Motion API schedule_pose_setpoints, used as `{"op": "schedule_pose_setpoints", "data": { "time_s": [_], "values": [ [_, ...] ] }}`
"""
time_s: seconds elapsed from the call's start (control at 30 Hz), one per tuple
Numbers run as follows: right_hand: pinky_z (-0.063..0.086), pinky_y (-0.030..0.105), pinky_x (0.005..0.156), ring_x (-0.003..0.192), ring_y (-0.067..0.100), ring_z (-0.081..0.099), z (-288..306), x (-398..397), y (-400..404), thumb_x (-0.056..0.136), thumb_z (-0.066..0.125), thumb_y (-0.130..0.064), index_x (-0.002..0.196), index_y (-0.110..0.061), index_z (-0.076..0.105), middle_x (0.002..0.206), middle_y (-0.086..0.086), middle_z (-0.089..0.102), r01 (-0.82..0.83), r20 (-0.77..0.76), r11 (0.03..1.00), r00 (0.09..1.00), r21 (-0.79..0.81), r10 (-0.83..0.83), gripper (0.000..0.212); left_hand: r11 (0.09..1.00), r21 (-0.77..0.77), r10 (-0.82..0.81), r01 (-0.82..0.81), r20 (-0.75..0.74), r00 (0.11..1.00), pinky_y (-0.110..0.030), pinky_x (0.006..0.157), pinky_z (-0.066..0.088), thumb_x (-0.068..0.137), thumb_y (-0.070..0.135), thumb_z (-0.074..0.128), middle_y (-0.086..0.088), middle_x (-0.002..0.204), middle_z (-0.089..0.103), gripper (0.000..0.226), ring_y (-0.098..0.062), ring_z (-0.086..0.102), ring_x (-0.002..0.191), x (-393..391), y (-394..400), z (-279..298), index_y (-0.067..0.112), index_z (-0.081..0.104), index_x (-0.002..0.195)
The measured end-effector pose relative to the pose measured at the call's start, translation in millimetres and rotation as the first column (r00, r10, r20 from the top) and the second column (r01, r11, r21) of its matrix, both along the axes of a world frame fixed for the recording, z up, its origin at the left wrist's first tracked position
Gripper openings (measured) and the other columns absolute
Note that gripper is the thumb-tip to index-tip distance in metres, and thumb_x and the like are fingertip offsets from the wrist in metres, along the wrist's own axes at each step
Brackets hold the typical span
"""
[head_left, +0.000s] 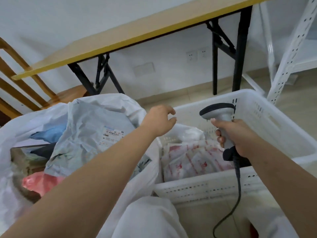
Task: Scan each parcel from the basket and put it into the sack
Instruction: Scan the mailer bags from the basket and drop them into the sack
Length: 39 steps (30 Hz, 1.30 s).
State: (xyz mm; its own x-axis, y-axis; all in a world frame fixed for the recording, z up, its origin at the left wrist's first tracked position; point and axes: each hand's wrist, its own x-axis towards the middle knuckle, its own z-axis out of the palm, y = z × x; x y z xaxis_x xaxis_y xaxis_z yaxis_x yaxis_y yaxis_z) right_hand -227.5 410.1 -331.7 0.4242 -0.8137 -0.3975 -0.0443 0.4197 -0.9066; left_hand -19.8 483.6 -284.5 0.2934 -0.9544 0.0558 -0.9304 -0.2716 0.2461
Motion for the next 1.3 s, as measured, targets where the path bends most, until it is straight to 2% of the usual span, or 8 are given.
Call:
{"op": "schedule_pose_setpoints", "data": {
  "time_s": [0.33,0.5,0.63,0.8,0.97,1.03,1.13,1.3],
  "values": [
    [0.034,0.018,0.037,0.049,0.016,0.035,-90,-33,-95,0.094,0.065,-0.02,0.109,-0.004,0.053,0.063,0.007,0.041,0.201,-0.217,0.961,0.963,0.189,-0.159,0.025,0.96,0.279,0.054,0.01,-0.221,0.974,-0.032,0.108,0.037,0.097,0.022,0.056,-0.008,0.137,0.055,0.036,-0.025,0.05,0.127,-41,-82,-156,0.013,0.057,0.132],
    [0.026,0.009,0.034,0.053,0.014,0.026,-133,-23,-138,0.099,0.056,-0.027,0.119,-0.012,0.052,0.066,0.003,0.032,0.121,-0.277,0.939,0.961,0.322,-0.029,0.025,0.876,0.482,0.169,-0.028,-0.251,0.953,-0.025,0.088,0.037,0.098,0.025,0.053,-0.008,0.131,0.058,0.035,-0.026,0.054,0.119,-30,-107,-237,0.01,0.057,0.129],
    [0.024,0.009,0.033,0.053,0.014,0.023,-171,-15,-163,0.099,0.057,-0.027,0.135,-0.01,0.051,0.066,0.003,0.028,0.115,-0.303,0.921,0.953,0.373,0.004,0.039,0.852,0.523,0.207,0.007,-0.349,0.914,-0.023,0.091,0.038,0.092,0.023,0.064,-0.009,0.137,0.054,0.049,-0.027,0.051,0.125,-21,-126,-289,0.009,0.051,0.137],
    [0.026,0.012,0.034,0.05,0.013,0.025,-194,-12,-173,0.099,0.057,-0.031,0.101,-0.009,0.055,0.063,0.003,0.029,0.046,-0.341,0.875,0.93,0.481,0.138,0.022,0.834,0.551,0.266,-0.018,-0.372,0.889,-0.025,0.092,0.041,0.079,0.023,0.081,-0.012,0.138,0.049,0.077,-0.026,0.049,0.125,-8,-138,-342,0.006,0.04,0.141],
    [0.028,0.009,0.036,0.05,0.013,0.026,-201,-14,-175,0.098,0.057,-0.03,0.088,-0.008,0.056,0.061,0.003,0.03,0.069,-0.347,0.846,0.927,0.529,0.141,0.024,0.772,0.635,0.246,-0.019,-0.271,0.931,-0.045,0.118,0.027,0.065,0.045,0.087,-0.013,0.159,0.018,0.128,-0.031,0.019,0.147,6,-138,-373,0.012,0.004,0.155],
    [0.027,0.008,0.036,0.05,0.011,0.026,-201,-15,-175,0.099,0.057,-0.03,0.089,-0.008,0.057,0.061,0.002,0.03,0.091,-0.346,0.848,0.931,0.522,0.113,0.024,0.784,0.62,0.2,0.006,-0.262,0.944,-0.044,0.113,0.034,0.058,0.039,0.092,-0.013,0.153,0.033,0.123,-0.032,0.033,0.14,8,-139,-380,0.012,0.018,0.153],
    [0.027,0.012,0.037,0.051,0.011,0.027,-194,-10,-170,0.099,0.057,-0.031,0.084,-0.009,0.057,0.062,0.002,0.032,0.063,-0.357,0.867,0.924,0.495,0.137,0.027,0.794,0.605,0.125,0.062,-0.262,0.957,-0.039,0.1,0.046,0.061,0.028,0.091,-0.014,0.133,0.055,0.086,-0.03,0.054,0.12,4,-136,-377,0.009,0.048,0.133],
    [0.032,0.017,0.04,0.046,0.011,0.035,-173,-9,-158,0.095,0.063,-0.03,0.086,-0.008,0.055,0.062,0.004,0.042,0.032,-0.367,0.911,0.921,0.411,0.133,0.025,0.754,0.643,-0.041,0.134,-0.158,0.987,-0.04,0.095,0.049,0.085,0.023,0.07,-0.016,0.12,0.063,0.044,-0.033,0.06,0.109,-16,-128,-362,0.008,0.06,0.125]
  ]
}}
